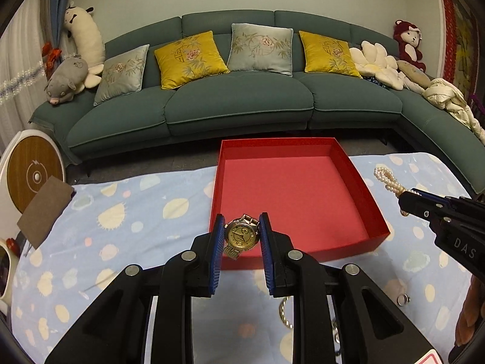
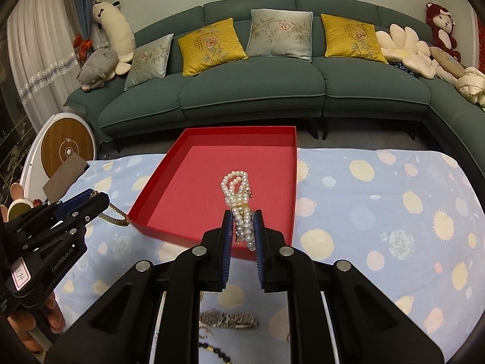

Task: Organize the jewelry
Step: 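Carry the watch and pearl necklace in both grippers over the red tray, then open both grippers to drop the watch and necklace into the tray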

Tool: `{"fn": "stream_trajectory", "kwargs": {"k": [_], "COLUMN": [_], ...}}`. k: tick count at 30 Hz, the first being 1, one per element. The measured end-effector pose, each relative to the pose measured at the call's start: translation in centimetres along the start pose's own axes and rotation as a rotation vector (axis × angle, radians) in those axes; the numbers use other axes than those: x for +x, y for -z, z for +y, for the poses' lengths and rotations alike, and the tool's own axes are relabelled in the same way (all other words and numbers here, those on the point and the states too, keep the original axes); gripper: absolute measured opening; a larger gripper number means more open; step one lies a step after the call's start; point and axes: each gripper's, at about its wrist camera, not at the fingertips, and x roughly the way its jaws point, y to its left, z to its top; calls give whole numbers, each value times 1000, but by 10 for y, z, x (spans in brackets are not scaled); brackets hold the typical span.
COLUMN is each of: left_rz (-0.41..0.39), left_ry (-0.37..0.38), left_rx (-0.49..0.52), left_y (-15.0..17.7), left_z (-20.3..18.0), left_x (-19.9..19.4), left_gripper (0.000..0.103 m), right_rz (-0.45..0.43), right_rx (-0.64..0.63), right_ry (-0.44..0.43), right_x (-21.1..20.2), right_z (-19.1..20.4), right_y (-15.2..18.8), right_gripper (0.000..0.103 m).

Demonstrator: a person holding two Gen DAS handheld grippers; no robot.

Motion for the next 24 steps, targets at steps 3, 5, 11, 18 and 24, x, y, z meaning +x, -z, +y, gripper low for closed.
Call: {"fn": "stream_trajectory", "kwargs": {"k": [3,5,11,18,24], "left_rz": [1,5,20,54,76], "left_ry": [-2,-4,-20,-42,-69], "left_rx": [2,2,21,11,12], "left_y": [-18,-30,-60,-79,-80], "left_z": [-4,-6,-13,-17,-23], "left_x": [21,37,90,145,172], "left_gripper": [20,20,20,20,21], "right_rz": [-5,-6,42,92,123], "right_rx": [20,29,69,84,51], "right_ry": [4,8,13,45,63], "right_x": [18,32,85,139,165], "right_z": [-10,-15,-32,-40,-38], "right_y": [-23,-36,-62,-73,-75], "right_gripper": [13,13,13,13,14]}}
